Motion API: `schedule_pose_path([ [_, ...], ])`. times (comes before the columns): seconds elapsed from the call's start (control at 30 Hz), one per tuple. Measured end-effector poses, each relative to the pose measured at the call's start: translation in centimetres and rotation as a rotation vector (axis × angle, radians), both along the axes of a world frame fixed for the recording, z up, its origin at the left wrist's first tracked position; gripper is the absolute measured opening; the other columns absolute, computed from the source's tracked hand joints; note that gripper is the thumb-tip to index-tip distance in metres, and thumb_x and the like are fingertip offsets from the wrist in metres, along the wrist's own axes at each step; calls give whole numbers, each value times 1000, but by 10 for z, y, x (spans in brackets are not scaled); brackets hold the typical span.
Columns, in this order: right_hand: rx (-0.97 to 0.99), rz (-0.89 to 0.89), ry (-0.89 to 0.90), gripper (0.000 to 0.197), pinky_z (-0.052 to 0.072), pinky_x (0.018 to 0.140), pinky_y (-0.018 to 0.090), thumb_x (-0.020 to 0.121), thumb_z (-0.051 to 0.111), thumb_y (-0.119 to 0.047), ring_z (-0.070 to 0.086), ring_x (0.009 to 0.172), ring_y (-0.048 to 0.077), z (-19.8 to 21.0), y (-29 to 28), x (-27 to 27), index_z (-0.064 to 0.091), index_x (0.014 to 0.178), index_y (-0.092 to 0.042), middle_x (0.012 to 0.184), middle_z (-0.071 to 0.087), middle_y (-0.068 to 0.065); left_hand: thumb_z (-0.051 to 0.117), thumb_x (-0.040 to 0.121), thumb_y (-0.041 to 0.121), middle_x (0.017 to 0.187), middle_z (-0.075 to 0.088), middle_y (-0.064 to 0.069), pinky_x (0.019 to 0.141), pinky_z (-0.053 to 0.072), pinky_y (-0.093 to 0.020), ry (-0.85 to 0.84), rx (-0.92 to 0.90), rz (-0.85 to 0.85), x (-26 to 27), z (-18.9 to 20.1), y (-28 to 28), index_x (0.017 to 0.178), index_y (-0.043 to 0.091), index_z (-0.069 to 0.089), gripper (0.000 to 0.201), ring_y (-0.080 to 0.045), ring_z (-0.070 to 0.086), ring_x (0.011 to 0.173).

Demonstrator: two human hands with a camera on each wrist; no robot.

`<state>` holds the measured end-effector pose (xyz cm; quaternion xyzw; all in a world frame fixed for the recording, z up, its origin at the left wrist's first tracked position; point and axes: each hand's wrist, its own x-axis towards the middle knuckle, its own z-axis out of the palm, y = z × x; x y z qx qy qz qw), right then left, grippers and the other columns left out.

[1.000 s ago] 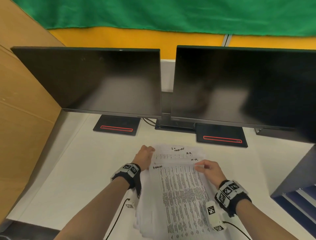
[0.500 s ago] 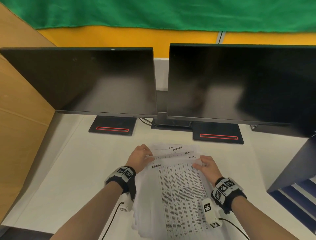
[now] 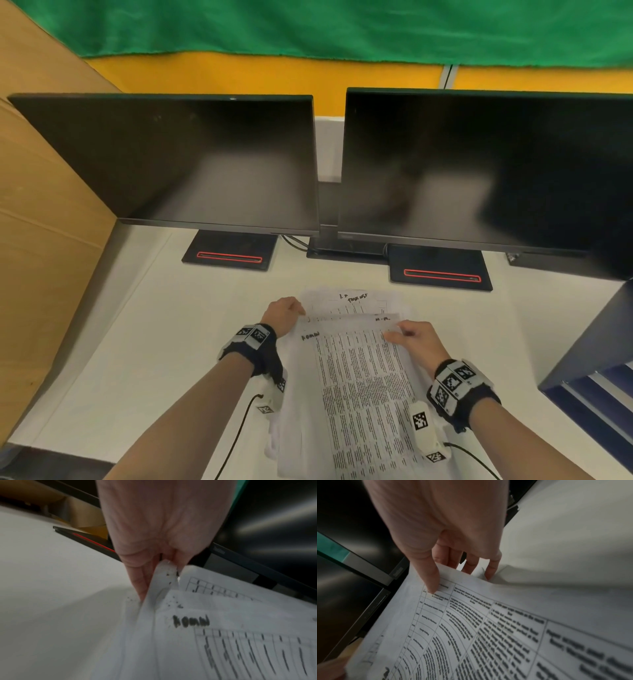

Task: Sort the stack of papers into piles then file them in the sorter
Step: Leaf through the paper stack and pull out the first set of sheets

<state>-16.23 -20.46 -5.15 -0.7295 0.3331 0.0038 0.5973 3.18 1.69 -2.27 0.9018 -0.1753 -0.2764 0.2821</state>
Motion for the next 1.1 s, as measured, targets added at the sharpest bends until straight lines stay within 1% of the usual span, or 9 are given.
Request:
schedule_pose_path([
  [0.07,-2,13,-12,29,48,96,46,67,78,-35,67,94,24,3,-1,-2,73,88,-15,93,73,3,52,89,12,116,61,-11,86,43,-30,33,40,-28,5,0,-2,98,15,59,12,-28,56,106],
  [0.17,-25,20,-30,18,49,94,47,74,75,-28,67,94,23,11,1,-4,74,88,-17,93,73,4,64,84,21,123,56,-7,92,43,-32,56,218,-213,9,6,-5,114,16,55,32,-26,54,110],
  [0.23,-47,14,-39,11,48,95,47,77,73,-24,66,95,23,13,3,-3,74,87,-19,94,73,5,61,86,32,125,58,-2,99,41,-36,-111,306,-334,9,11,-7,120,19,57,37,-23,52,114],
  [0.33,-108,-24,-69,8,43,101,40,79,72,-17,58,102,23,12,5,0,72,87,-21,107,62,8,56,90,36,113,64,2,94,36,-40,-335,101,-375,1,17,-10,108,24,66,24,-21,47,106],
  [0.43,-156,-71,-115,10,36,106,33,80,71,-10,47,112,17,10,5,0,71,89,-14,120,45,2,60,90,29,102,67,-1,84,39,-28,-234,-143,-464,-12,20,-13,99,19,72,18,-13,49,90],
  [0.5,-127,-45,-118,11,39,106,39,80,71,-11,52,110,17,8,5,-2,73,91,-11,118,54,0,62,89,28,101,66,-4,79,42,-22,-129,-135,-533,-17,20,-15,100,17,72,19,-10,53,85],
  [0.7,-67,-54,-74,15,47,98,46,78,73,-15,65,97,22,4,1,-10,74,93,-14,96,72,5,39,98,17,126,42,-9,95,45,-38,-270,-40,-186,1,10,-20,123,15,54,30,-29,57,104],
  [0.93,-77,-36,-47,9,46,97,44,78,73,-19,65,97,22,6,-3,-8,73,86,-24,95,73,2,64,81,22,103,56,-1,79,45,-31,-421,107,-276,17,11,-16,111,24,49,34,-20,55,91],
  [1.1,-101,-52,-12,13,43,86,31,78,73,-23,59,102,22,7,0,-5,73,91,-23,102,68,2,58,87,18,105,62,-6,84,41,-30,-336,39,-316,19,10,-13,109,19,62,22,-23,55,97],
])
